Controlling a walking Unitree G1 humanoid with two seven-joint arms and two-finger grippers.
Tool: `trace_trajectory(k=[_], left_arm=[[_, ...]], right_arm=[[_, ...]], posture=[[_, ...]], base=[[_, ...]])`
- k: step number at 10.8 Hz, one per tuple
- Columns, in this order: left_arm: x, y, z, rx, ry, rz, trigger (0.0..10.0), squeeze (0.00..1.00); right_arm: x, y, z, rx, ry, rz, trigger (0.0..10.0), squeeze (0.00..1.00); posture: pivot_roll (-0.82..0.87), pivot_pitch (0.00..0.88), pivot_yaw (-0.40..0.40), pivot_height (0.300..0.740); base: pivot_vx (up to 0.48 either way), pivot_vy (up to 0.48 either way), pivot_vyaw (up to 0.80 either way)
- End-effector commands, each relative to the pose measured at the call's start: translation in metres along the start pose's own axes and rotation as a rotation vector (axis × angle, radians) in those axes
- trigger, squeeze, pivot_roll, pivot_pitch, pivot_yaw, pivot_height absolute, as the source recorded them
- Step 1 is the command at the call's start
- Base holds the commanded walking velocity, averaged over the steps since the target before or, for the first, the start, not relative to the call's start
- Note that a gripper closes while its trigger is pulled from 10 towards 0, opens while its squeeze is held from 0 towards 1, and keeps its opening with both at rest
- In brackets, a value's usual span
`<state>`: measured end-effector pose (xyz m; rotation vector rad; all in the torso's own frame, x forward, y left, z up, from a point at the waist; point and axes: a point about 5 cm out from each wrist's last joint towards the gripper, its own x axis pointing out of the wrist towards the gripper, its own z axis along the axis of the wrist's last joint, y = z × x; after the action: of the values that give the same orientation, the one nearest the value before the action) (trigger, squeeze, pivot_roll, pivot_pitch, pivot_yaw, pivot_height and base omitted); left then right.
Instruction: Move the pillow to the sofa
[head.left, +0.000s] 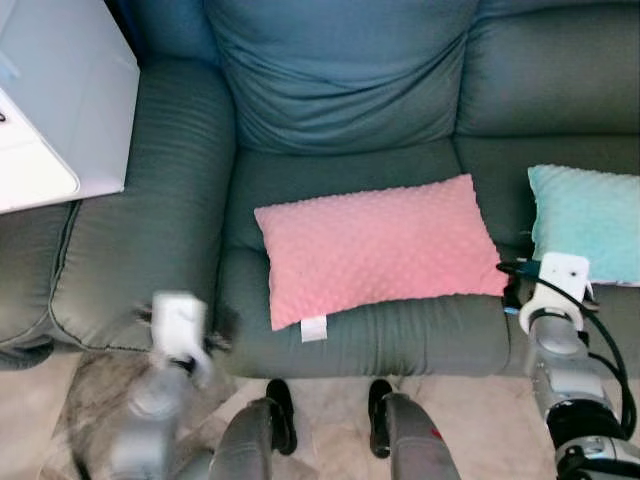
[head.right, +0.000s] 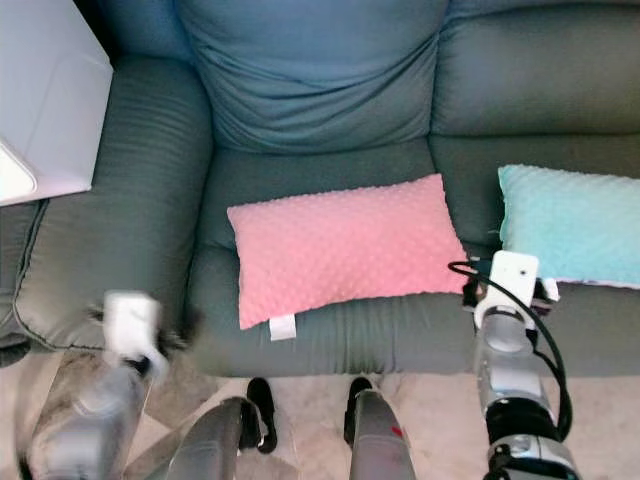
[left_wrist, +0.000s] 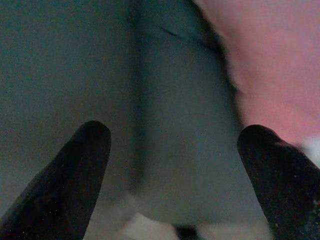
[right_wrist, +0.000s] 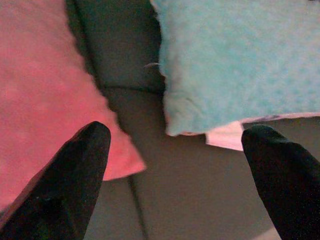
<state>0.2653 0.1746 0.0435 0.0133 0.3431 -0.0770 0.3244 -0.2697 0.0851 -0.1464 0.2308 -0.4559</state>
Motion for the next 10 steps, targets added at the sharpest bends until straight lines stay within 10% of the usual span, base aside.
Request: trace_trajectory(k=[1, 6, 10], left_arm=[[-0.007, -0.004, -0.008, -0.003, 0.073, -0.04, 10.0, 0.0], [-0.035, -0.054, -0.017, 0.064, 0.365, -0.414, 10.0, 0.0], [-0.031, -0.08, -0.027, -0.008, 0.411, -0.447, 10.0, 0.0]], right_arm=[[-0.005, 0.004, -0.01, 0.014, 0.036, 0.029, 10.0, 0.0], [-0.023, 0.036, 0.01, 0.044, 0.0, 0.213, 10.0, 0.0], [-0.04, 0.048, 0.024, 0.121, 0.002, 0.31, 10.0, 0.0]], posture=[[-0.13, 0.343, 0.069, 0.74], [-0.14, 0.35, 0.069, 0.74], [-0.17, 0.364, 0.049, 0.74]], base=[[0.0, 0.0, 0.0], [0.0, 0.0, 0.0], [0.0, 0.0, 0.0]])
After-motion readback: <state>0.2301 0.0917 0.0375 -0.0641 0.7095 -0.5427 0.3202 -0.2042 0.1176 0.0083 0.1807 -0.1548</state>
